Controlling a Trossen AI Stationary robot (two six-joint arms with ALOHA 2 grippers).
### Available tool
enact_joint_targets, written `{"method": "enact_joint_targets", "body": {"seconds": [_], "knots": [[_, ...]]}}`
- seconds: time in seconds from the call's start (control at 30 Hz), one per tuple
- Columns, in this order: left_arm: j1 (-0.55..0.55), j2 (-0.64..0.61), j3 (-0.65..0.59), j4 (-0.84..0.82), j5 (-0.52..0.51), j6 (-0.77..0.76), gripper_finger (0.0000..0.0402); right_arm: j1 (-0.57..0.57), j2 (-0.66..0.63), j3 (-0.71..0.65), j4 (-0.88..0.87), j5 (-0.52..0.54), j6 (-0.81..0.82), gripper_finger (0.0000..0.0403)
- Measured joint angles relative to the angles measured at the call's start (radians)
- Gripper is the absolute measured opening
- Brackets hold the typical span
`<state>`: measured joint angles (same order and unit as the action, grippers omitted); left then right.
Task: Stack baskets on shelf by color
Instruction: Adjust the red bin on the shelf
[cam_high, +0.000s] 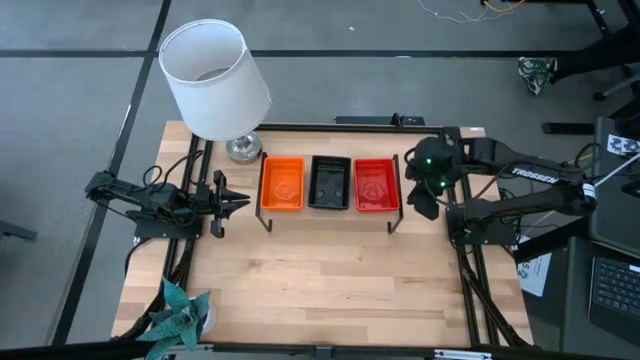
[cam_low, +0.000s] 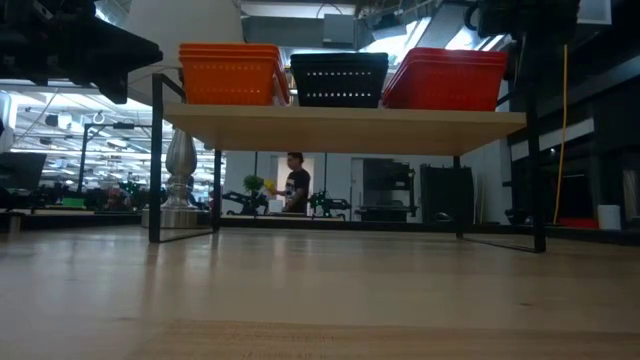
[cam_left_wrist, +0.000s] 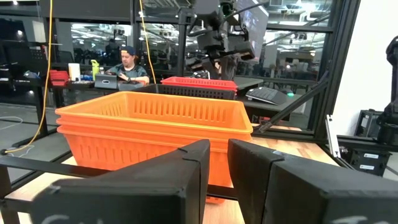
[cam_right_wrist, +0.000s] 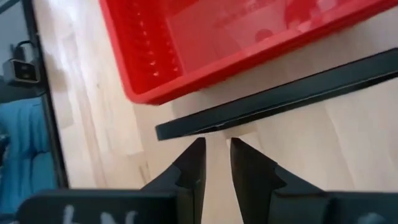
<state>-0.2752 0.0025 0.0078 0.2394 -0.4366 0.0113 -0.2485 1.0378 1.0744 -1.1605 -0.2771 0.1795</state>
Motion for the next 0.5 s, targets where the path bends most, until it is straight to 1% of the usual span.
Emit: {"method": "enact_joint_targets", "body": {"seconds": [0.1, 0.33, 0.5], "knots": [[0.000, 0.000, 0.000, 0.000, 0.000, 0.000, 0.0050, 0.032, 0.000, 0.000, 0.028, 0.032, 0.022, 0.0072], [0.000, 0.000, 0.000, 0.000, 0.000, 0.000, 0.0050, 0.084, 0.000, 0.000, 0.124, 0.034, 0.045, 0.0072], [0.000, 0.000, 0.000, 0.000, 0.000, 0.000, 0.0050, 0.109, 0.012, 0.000, 0.133, 0.051, 0.056, 0.0072]]}}
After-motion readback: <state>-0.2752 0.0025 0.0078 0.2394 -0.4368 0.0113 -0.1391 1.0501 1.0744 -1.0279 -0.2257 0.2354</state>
